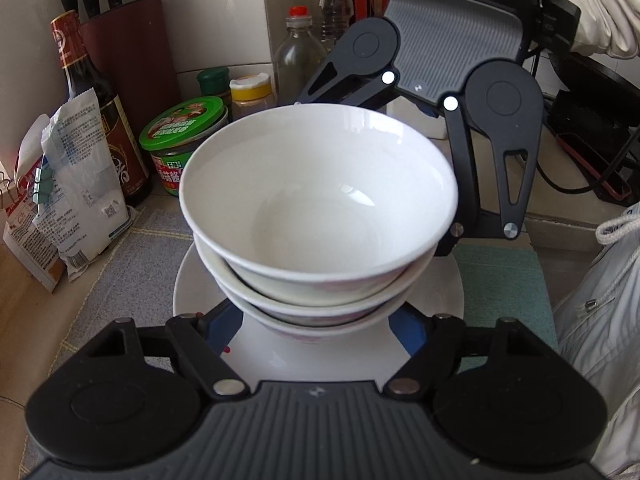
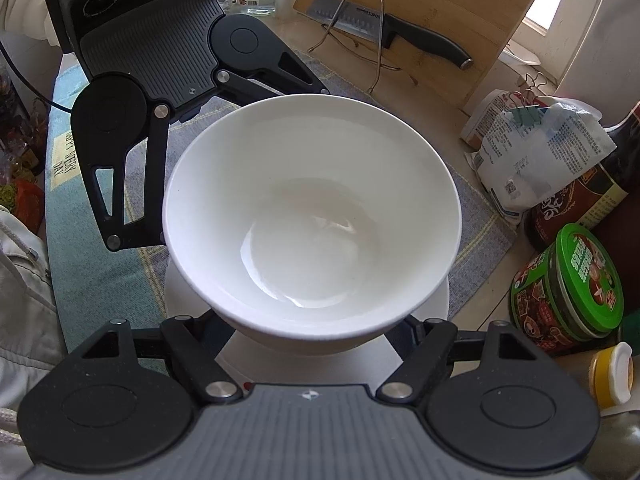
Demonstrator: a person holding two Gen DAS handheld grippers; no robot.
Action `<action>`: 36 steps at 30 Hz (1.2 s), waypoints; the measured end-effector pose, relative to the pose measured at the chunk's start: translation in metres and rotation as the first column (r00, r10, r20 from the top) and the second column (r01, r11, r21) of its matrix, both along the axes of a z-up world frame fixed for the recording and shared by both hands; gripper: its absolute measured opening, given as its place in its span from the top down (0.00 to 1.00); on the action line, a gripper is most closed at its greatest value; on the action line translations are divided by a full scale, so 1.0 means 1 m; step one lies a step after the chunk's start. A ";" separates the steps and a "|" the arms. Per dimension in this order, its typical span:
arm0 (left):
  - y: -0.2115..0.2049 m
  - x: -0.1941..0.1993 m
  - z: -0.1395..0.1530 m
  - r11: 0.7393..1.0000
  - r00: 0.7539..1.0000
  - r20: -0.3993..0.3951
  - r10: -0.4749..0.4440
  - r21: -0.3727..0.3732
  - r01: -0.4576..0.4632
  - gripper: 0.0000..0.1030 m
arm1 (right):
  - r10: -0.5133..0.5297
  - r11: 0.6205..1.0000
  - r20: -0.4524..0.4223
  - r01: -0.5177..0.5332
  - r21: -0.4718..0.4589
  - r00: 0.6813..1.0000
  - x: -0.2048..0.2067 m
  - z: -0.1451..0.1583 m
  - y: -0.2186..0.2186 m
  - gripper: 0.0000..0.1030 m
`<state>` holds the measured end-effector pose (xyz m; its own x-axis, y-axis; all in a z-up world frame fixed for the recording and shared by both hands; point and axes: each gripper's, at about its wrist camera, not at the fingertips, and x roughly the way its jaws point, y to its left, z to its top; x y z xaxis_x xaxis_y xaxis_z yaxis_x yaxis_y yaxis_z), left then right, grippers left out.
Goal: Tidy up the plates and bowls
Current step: 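Lower the bowl stack onto the fruit-print plates and open both grippers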
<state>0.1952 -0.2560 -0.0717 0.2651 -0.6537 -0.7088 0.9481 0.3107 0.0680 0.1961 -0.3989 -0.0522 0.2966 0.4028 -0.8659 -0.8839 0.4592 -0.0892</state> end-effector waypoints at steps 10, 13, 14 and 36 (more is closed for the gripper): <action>0.000 0.003 -0.004 1.000 1.000 -0.019 0.003 0.006 -0.003 0.23 | 0.007 1.000 -0.023 -0.007 0.001 1.000 0.006 -0.006 0.000 0.20; 0.000 0.004 -0.004 1.000 1.000 -0.021 0.008 0.006 -0.008 0.23 | 0.010 1.000 -0.021 -0.010 -0.004 1.000 0.006 -0.007 0.002 0.20; 0.000 0.005 -0.004 1.000 1.000 -0.022 0.008 0.006 -0.008 0.23 | 0.010 1.000 -0.021 -0.010 -0.005 1.000 0.007 -0.007 0.002 0.20; 0.005 0.002 -0.007 0.999 0.999 -0.006 0.035 -0.040 -0.035 0.05 | -0.006 0.999 -0.008 0.007 0.039 1.000 0.006 -0.004 -0.002 0.00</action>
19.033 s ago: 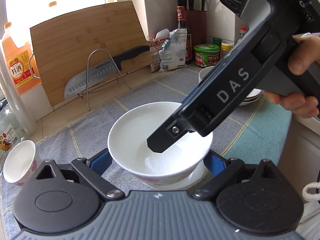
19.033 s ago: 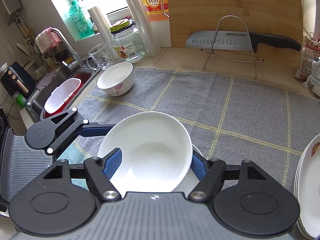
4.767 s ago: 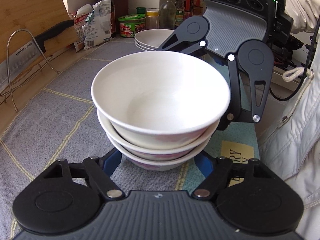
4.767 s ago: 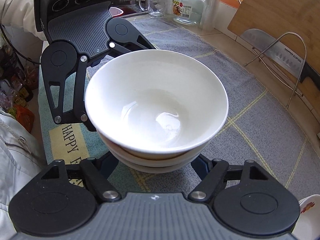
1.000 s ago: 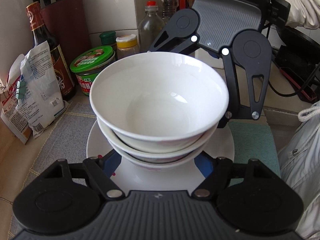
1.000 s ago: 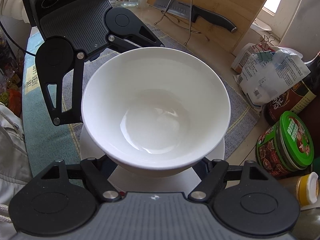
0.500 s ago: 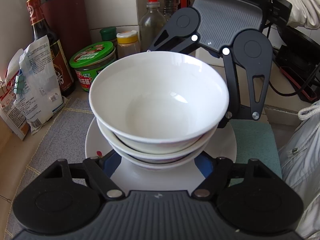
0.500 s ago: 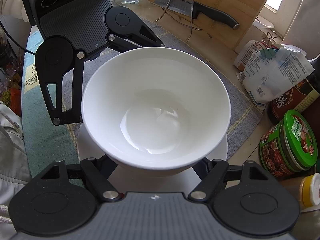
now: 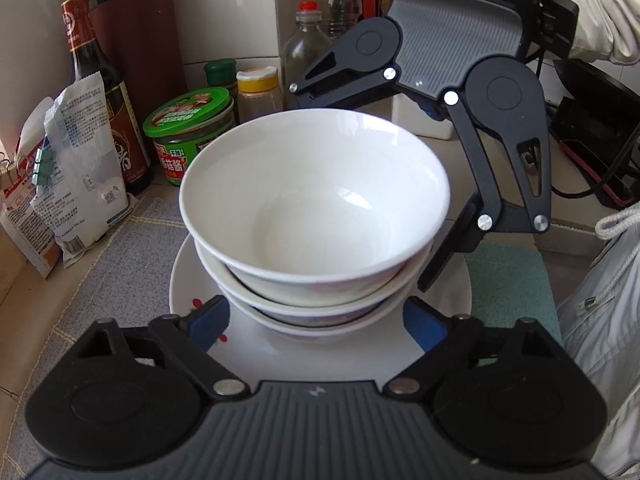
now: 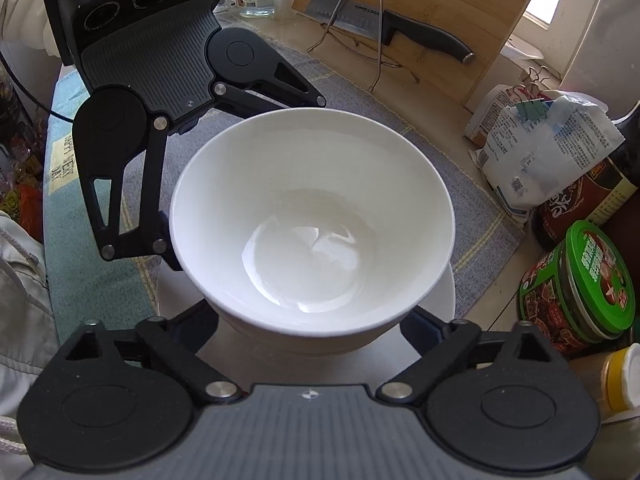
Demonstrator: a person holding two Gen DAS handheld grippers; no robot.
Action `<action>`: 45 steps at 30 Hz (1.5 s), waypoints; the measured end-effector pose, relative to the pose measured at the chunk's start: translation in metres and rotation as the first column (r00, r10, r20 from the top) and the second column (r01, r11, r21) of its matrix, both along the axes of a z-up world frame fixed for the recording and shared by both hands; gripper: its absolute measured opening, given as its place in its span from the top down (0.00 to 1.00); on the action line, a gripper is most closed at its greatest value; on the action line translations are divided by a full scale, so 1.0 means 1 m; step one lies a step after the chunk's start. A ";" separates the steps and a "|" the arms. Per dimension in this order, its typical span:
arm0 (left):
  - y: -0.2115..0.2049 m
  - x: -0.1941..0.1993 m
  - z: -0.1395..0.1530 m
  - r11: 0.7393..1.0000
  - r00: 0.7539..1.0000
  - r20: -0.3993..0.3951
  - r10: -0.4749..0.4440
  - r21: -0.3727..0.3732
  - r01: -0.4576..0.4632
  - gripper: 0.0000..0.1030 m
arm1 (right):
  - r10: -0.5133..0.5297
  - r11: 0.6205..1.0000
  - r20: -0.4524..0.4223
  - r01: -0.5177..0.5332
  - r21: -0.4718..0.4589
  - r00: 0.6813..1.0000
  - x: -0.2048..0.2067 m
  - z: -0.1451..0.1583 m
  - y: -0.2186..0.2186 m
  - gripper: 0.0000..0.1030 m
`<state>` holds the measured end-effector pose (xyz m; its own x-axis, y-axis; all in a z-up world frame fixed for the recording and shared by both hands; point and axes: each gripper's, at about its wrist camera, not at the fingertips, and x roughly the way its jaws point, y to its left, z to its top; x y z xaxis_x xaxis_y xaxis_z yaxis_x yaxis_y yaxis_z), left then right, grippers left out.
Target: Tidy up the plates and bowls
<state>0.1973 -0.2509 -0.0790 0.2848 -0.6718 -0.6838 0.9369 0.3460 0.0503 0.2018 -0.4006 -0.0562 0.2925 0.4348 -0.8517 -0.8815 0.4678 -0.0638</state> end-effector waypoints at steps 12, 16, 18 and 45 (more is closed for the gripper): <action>0.019 -0.027 0.011 0.979 0.974 0.102 0.201 -0.065 -0.195 0.01 | -0.023 1.000 0.031 0.023 0.009 0.999 -0.009 0.003 -0.006 0.00; 0.028 -0.036 0.017 0.958 0.951 0.127 0.281 -0.102 -0.270 0.01 | -0.069 0.998 0.063 0.069 -0.007 0.996 -0.019 0.008 -0.005 0.00; 0.036 -0.041 0.020 0.945 0.940 0.132 0.313 -0.136 -0.296 0.01 | -0.102 0.995 0.069 0.103 -0.014 0.992 -0.025 0.011 -0.005 0.00; 0.132 -0.121 0.050 0.741 0.752 -0.087 0.653 -0.130 -0.658 0.01 | -0.943 0.330 0.003 0.935 0.130 0.332 -0.166 0.026 0.064 0.00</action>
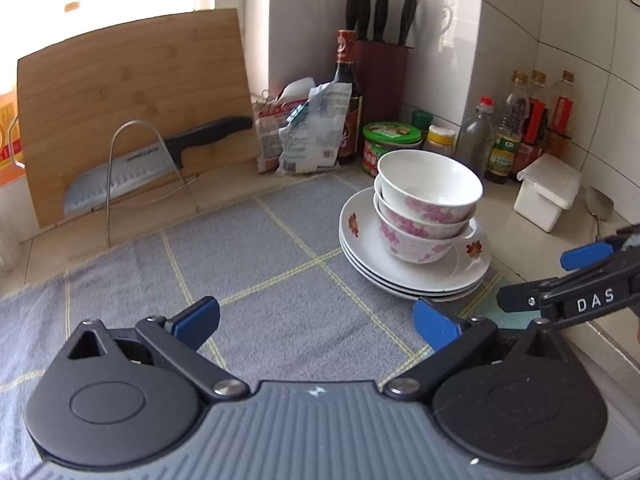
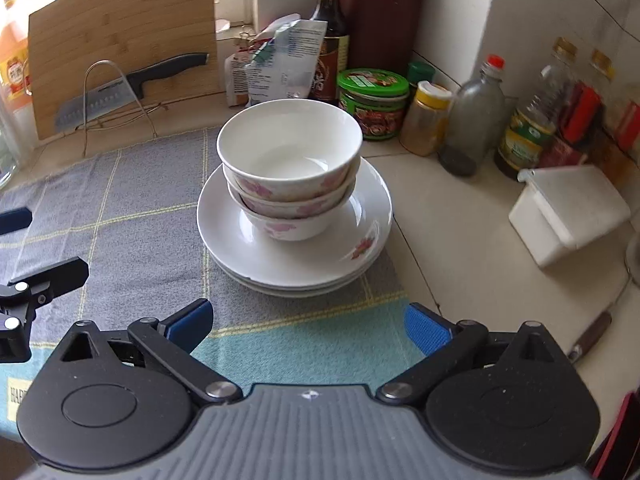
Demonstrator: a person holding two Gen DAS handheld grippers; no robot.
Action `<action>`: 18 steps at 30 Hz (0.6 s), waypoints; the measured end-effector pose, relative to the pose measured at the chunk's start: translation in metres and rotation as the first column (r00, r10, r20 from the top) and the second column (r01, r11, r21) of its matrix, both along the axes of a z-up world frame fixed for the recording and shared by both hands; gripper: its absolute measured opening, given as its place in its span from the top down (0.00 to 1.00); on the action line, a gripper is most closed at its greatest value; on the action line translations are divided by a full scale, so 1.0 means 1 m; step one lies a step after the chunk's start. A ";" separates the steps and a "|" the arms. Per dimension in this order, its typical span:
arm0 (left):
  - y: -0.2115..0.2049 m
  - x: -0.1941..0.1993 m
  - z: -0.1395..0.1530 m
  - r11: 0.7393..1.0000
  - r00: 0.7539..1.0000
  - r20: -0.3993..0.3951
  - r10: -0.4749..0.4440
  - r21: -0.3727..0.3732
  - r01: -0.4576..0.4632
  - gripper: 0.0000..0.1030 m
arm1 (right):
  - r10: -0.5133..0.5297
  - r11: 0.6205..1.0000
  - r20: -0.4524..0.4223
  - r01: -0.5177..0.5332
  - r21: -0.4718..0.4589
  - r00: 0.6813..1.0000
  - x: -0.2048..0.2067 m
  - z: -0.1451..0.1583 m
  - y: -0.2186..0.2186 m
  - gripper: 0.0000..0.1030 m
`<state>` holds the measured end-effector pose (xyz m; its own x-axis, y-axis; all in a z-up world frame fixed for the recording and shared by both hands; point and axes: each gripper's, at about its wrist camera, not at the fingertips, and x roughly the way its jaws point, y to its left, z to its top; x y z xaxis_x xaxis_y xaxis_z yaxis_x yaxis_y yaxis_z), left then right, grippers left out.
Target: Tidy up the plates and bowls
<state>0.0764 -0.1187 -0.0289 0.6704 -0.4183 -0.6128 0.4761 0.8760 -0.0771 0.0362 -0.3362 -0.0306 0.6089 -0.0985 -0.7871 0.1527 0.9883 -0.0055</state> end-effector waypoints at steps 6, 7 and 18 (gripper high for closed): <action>-0.002 -0.011 0.013 1.000 1.000 0.006 0.011 0.011 -0.011 0.01 | -0.062 0.998 0.036 0.061 0.023 0.997 -0.018 0.010 0.008 0.00; -0.003 -0.012 0.015 1.000 1.000 0.015 0.011 0.022 -0.011 0.01 | -0.065 0.998 0.041 0.065 0.021 0.997 -0.019 0.011 0.008 0.00; -0.010 -0.016 0.026 0.998 0.998 0.039 0.045 0.037 -0.046 0.01 | -0.080 0.996 0.073 0.078 0.037 0.994 -0.023 0.019 0.008 0.00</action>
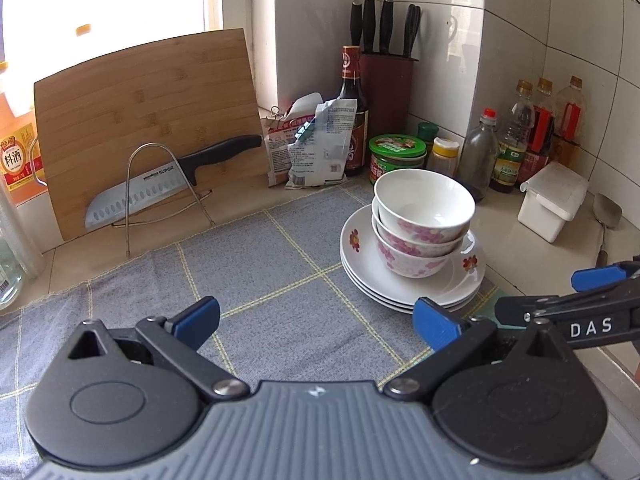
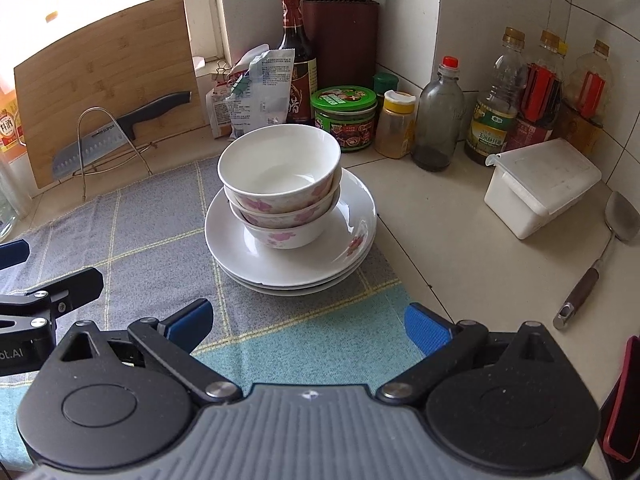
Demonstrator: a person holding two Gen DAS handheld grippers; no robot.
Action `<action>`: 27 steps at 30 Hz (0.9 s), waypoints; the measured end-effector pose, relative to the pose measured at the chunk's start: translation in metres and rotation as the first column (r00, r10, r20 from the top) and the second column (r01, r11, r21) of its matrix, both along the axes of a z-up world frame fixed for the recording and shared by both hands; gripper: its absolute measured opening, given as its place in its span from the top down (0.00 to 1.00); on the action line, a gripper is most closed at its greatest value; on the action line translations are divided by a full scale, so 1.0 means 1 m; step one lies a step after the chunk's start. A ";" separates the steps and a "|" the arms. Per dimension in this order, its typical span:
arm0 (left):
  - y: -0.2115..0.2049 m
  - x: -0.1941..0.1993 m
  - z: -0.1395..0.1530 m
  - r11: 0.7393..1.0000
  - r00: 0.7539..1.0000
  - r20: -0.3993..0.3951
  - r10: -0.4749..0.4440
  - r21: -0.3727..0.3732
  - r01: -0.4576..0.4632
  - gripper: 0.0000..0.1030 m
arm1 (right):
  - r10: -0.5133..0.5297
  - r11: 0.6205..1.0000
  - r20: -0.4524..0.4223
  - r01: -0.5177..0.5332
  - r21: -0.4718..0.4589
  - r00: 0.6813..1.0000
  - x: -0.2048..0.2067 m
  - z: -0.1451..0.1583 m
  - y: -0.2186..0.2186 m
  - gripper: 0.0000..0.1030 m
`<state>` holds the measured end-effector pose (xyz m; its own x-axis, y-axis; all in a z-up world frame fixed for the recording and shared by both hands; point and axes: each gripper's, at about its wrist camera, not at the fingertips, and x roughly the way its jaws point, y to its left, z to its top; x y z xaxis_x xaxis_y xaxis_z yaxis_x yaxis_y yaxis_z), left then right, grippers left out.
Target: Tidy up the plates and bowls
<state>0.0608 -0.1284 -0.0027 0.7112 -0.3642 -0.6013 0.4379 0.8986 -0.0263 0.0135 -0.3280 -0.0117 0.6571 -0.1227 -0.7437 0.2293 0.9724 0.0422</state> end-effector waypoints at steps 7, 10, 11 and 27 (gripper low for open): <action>-0.001 0.002 -0.001 1.000 1.000 -0.006 -0.009 -0.004 0.009 0.01 | 0.008 1.000 -0.008 -0.008 0.007 1.000 0.003 -0.002 0.000 0.00; -0.001 0.002 -0.001 1.000 1.000 -0.012 -0.013 -0.004 0.013 0.01 | 0.012 1.000 -0.012 -0.012 0.006 1.000 0.005 -0.003 0.001 0.00; -0.001 0.002 -0.001 1.000 1.000 -0.015 -0.011 -0.006 0.011 0.01 | 0.013 1.000 -0.012 -0.013 0.008 1.000 0.005 -0.003 0.001 0.00; -0.001 0.004 -0.001 1.000 1.000 -0.021 0.000 -0.008 0.000 0.01 | 0.017 1.000 -0.013 -0.017 0.005 1.000 0.005 -0.002 0.001 0.00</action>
